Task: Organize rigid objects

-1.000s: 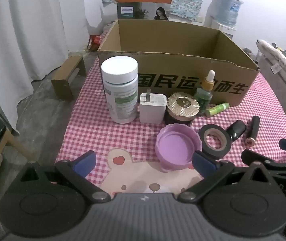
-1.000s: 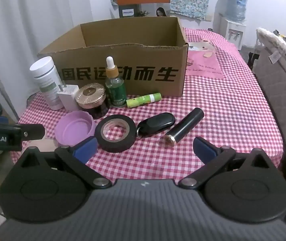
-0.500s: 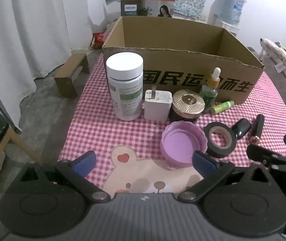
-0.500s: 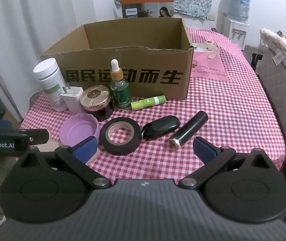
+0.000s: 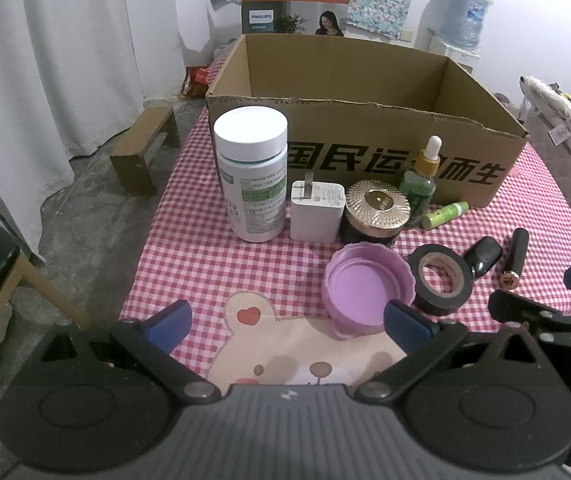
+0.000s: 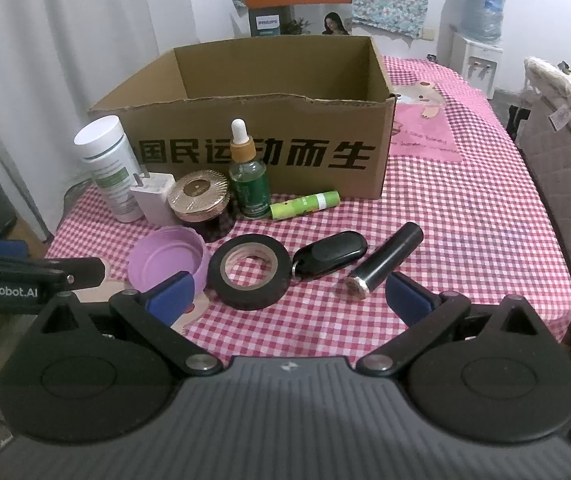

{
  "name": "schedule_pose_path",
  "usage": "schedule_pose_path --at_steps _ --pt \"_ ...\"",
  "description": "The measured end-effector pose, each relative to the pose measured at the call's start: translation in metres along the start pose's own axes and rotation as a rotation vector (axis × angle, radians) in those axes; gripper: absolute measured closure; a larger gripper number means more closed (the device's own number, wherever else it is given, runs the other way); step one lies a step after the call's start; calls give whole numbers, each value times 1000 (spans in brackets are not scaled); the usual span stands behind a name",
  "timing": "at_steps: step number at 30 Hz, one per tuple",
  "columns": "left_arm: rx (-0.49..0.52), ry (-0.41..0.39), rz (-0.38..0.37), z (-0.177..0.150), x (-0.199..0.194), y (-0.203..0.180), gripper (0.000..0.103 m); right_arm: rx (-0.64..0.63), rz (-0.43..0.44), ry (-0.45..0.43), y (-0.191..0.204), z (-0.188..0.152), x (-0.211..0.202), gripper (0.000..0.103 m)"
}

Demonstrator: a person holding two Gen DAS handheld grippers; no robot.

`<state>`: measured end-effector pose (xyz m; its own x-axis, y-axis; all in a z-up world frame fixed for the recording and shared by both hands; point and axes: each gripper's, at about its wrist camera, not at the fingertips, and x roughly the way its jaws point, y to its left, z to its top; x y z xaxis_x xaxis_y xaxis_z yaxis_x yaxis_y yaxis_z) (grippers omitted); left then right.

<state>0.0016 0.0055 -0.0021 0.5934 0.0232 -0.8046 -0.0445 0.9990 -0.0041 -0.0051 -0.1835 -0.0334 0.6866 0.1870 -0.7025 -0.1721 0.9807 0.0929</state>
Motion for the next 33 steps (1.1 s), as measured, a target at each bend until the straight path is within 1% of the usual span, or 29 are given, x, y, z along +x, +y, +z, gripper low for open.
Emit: schedule_pose_path --at_steps 33 --pt "-3 -9 23 0 -2 5 1 -3 13 14 5 1 1 1"
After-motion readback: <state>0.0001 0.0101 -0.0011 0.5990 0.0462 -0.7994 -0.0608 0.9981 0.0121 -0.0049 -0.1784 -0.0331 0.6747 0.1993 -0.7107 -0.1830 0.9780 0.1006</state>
